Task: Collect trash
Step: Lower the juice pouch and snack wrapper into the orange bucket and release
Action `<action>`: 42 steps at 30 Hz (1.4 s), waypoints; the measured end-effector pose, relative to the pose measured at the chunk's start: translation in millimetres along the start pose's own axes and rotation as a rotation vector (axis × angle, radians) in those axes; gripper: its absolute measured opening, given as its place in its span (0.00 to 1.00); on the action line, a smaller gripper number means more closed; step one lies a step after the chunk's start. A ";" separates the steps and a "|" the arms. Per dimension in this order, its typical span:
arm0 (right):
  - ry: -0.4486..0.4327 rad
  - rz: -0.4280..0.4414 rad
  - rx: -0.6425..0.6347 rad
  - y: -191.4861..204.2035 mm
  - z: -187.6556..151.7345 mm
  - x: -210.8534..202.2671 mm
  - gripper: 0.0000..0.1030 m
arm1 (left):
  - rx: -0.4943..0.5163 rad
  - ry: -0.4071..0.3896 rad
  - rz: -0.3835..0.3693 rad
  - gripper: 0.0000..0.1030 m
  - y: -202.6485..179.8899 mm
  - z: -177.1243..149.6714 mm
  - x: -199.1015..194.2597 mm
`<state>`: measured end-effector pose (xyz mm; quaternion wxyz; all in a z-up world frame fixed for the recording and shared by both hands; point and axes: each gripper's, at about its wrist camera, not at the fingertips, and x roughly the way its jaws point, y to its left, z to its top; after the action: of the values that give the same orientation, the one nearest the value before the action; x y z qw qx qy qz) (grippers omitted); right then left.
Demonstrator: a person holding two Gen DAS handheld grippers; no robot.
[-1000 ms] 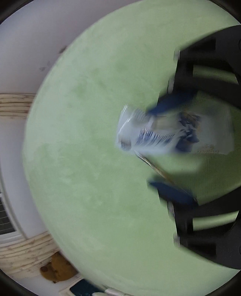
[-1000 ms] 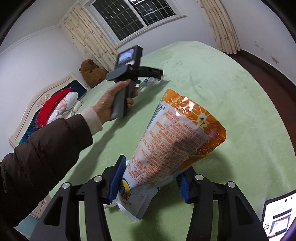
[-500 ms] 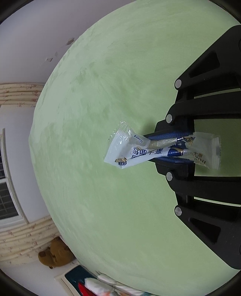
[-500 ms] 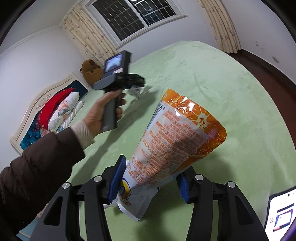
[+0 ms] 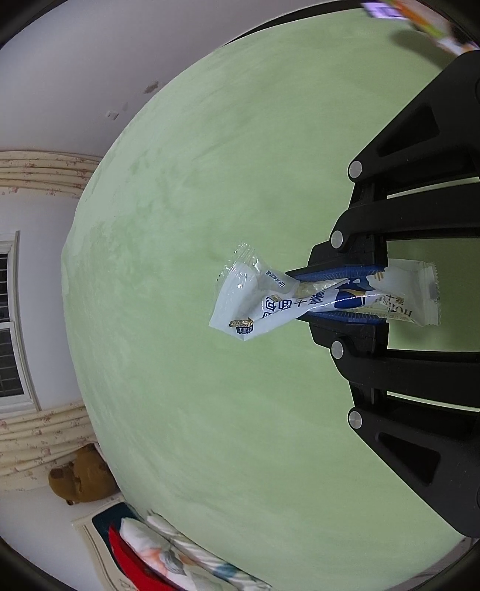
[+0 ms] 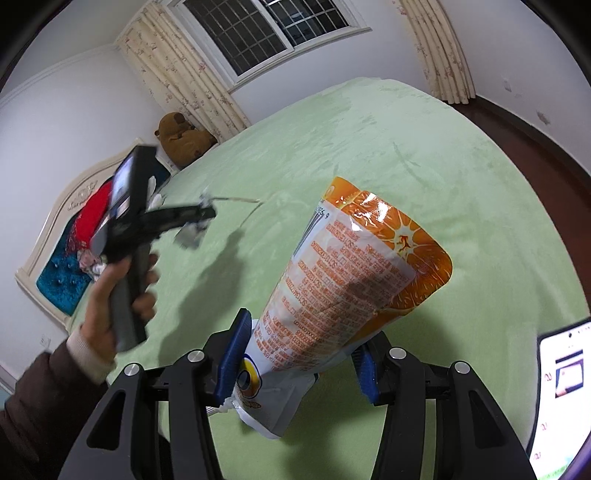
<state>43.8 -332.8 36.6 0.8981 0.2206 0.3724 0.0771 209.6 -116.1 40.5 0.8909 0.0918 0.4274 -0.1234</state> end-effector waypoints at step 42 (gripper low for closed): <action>0.325 0.035 -0.513 54.5 -191.5 -42.2 0.50 | 0.185 0.244 -0.242 0.14 -5.9 -354.8 -104.5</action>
<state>-119.4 -232.1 -31.6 0.8517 -0.0222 0.4758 0.2184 -117.5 -11.4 -97.1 0.7987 0.1357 0.5271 -0.2566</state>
